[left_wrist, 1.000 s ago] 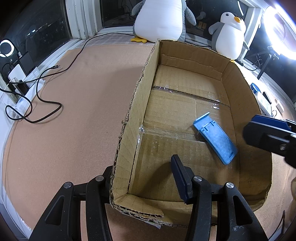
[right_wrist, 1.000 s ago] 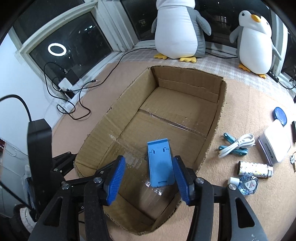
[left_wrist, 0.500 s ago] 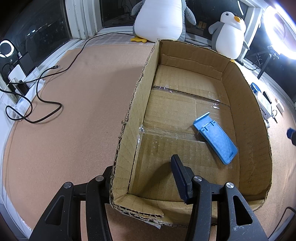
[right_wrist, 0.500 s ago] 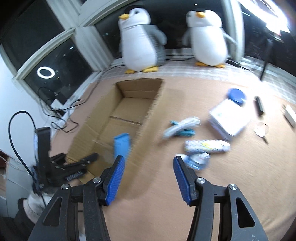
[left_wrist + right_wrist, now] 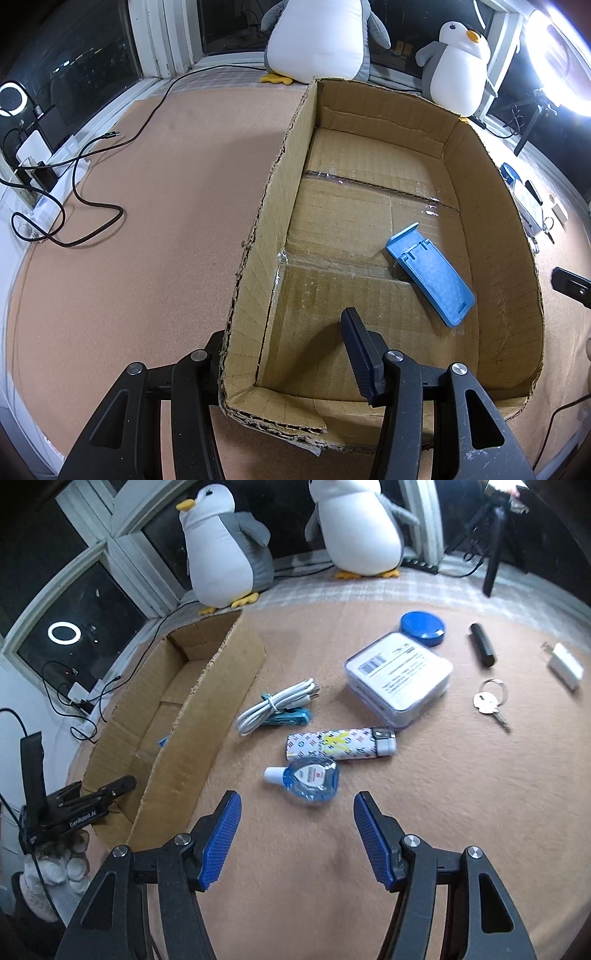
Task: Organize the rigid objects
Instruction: 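Move the right tool to the blue eye-drop bottle and grasp it, then carry the eye-drop bottle with the right tool into the box and release, then move the right tool to the white USB cable and grasp it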
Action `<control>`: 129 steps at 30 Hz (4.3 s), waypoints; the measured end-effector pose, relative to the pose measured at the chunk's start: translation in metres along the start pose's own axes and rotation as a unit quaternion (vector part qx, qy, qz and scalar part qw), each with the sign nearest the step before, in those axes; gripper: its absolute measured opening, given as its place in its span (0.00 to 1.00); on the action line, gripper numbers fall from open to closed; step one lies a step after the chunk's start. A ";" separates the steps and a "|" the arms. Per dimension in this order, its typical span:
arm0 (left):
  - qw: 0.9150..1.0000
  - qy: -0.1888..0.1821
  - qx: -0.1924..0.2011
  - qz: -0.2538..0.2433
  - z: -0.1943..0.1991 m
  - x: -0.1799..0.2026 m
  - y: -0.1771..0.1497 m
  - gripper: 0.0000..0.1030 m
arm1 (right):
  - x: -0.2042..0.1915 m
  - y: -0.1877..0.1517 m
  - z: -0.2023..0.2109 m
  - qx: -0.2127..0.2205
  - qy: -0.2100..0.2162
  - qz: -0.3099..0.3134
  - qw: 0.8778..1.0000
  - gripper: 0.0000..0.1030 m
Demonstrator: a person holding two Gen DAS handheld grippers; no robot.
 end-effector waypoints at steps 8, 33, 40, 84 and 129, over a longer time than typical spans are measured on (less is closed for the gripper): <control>1.000 0.000 0.000 -0.001 0.000 0.000 0.000 0.52 | -0.002 0.010 -0.019 -0.011 -0.002 0.014 1.000 0.58; 1.000 0.000 0.001 0.000 0.000 0.000 0.000 0.52 | -0.036 0.008 -0.029 -0.043 -0.028 0.128 0.990 0.54; 1.000 0.000 0.001 0.000 0.000 0.000 0.000 0.52 | -0.043 0.010 -0.048 -0.066 -0.042 0.166 0.983 0.43; 1.000 -0.002 0.003 0.001 0.000 -0.001 -0.001 0.52 | -0.163 0.018 -0.014 -0.013 0.040 0.196 0.980 0.30; 1.000 -0.003 0.005 0.003 -0.001 0.001 0.000 0.52 | -0.031 0.071 0.011 0.025 0.009 -0.017 0.999 0.43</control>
Point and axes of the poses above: each gripper's, at about its wrist camera, not at the fingertips, and z roughly against the way its jaws point, x to its right, y to its top, the point moved 4 cm from there along -z, roughly the way its jaws point
